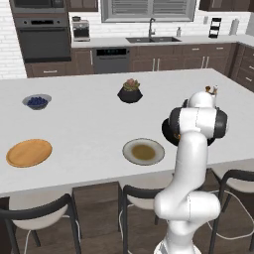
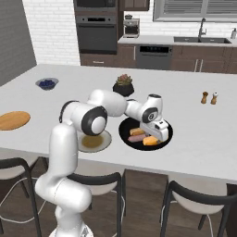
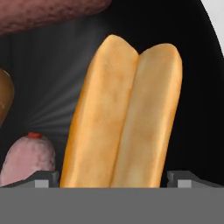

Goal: Place one bun and one sausage from the bowl on each plate.

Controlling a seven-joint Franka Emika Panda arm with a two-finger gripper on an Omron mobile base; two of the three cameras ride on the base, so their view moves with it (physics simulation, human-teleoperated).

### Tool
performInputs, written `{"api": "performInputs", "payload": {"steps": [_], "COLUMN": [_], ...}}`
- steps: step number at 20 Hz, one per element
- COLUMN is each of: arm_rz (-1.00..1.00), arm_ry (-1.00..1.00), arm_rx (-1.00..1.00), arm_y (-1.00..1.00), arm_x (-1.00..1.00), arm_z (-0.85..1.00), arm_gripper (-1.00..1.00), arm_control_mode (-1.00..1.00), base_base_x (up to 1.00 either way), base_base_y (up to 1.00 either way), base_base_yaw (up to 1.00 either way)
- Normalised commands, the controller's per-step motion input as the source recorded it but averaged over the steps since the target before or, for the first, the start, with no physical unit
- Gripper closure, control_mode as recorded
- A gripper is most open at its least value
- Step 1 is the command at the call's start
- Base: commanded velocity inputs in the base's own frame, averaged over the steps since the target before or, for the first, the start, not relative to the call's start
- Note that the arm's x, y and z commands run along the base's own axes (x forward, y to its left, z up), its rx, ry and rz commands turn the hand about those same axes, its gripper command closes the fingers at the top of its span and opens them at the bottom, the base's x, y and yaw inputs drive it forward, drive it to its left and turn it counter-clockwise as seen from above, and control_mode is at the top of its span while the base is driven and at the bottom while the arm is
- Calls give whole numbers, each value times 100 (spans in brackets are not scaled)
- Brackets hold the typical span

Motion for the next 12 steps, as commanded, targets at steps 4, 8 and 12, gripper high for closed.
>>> {"api": "performInputs", "payload": {"steps": [4, 8, 12], "arm_rz": [0, 0, 0], "arm_ry": [2, 0, 0], "arm_rx": [0, 0, 0], "arm_y": [0, 0, 1], "arm_x": [4, 7, 8], "arm_z": [-15, -29, -41], "arm_gripper": [-100, -100, 100], "arm_control_mode": [-100, -100, -100], "base_base_x": [0, 0, 0], "base_base_y": [0, 0, 0], "base_base_yaw": [0, 0, 0]}}
